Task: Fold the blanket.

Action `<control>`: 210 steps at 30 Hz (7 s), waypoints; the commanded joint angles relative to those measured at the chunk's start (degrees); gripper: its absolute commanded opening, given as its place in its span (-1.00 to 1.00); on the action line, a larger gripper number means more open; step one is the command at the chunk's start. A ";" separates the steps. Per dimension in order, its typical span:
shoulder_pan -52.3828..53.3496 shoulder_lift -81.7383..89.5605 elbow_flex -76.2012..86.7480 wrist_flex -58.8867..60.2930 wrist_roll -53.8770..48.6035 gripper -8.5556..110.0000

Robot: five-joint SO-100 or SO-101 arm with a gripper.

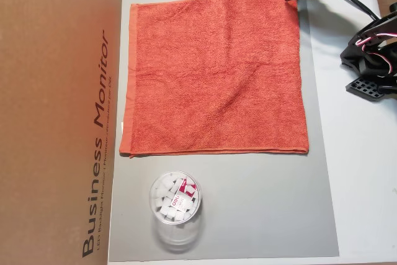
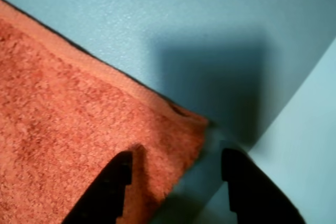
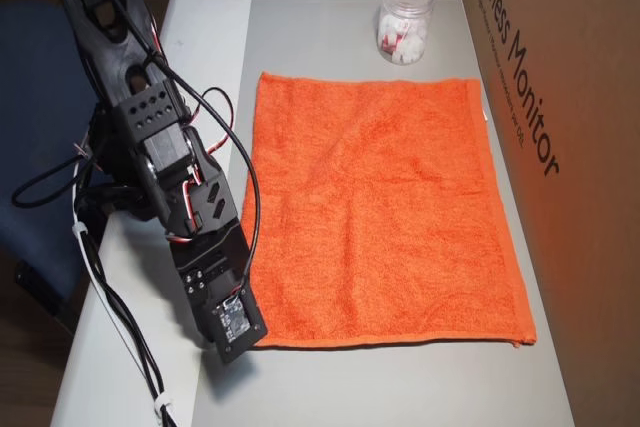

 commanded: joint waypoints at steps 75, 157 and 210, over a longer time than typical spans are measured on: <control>-0.62 -2.99 3.60 -11.43 -7.38 -0.86; -24.17 29.79 -10.11 -11.60 -5.98 -0.86; -50.45 0.70 -33.57 -26.28 -18.54 -0.86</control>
